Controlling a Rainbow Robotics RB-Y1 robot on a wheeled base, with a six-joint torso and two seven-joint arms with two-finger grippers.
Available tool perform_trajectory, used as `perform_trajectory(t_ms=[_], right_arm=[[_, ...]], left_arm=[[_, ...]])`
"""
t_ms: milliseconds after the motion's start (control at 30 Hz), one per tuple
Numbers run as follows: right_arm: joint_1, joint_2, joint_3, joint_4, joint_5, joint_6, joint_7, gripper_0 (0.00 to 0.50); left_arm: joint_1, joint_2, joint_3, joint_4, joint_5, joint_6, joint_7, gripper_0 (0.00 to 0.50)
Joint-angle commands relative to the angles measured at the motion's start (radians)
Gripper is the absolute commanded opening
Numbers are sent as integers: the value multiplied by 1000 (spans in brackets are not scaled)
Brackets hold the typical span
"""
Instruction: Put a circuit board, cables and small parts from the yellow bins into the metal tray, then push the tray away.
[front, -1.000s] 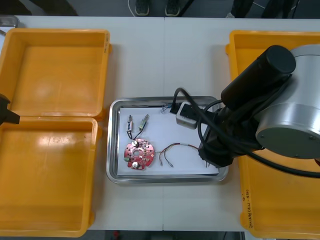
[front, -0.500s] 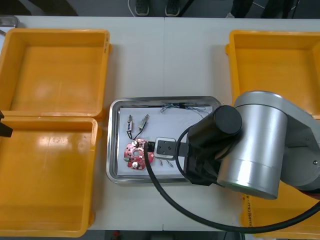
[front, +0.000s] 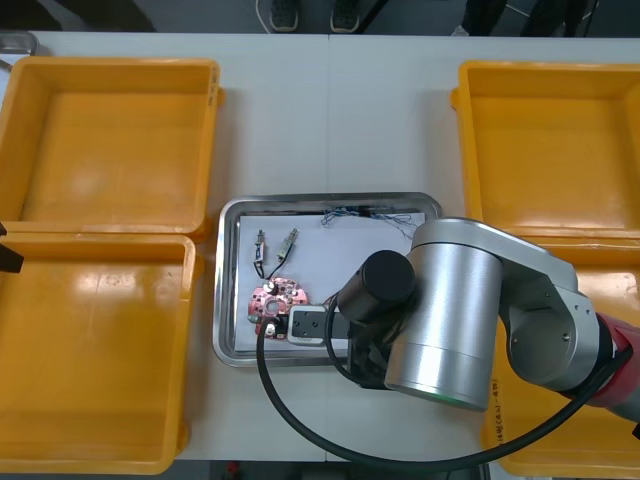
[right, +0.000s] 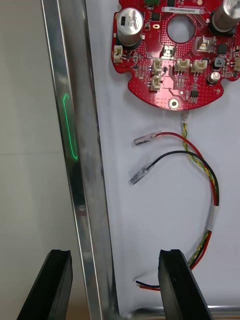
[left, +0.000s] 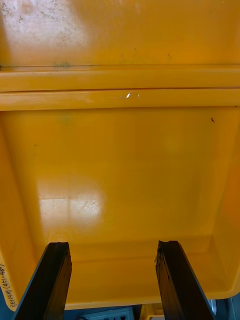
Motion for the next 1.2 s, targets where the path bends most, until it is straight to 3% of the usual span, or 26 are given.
perform_trajectory(t_ms=[33, 1200], right_arm=[[-29, 59, 26, 30, 9, -9, -12, 500], [-35, 130, 178, 164, 121, -114, -43, 500]], left_arm=[[18, 48, 35, -30, -9, 6, -67, 500], [18, 48, 35, -30, -9, 6, -67, 500]])
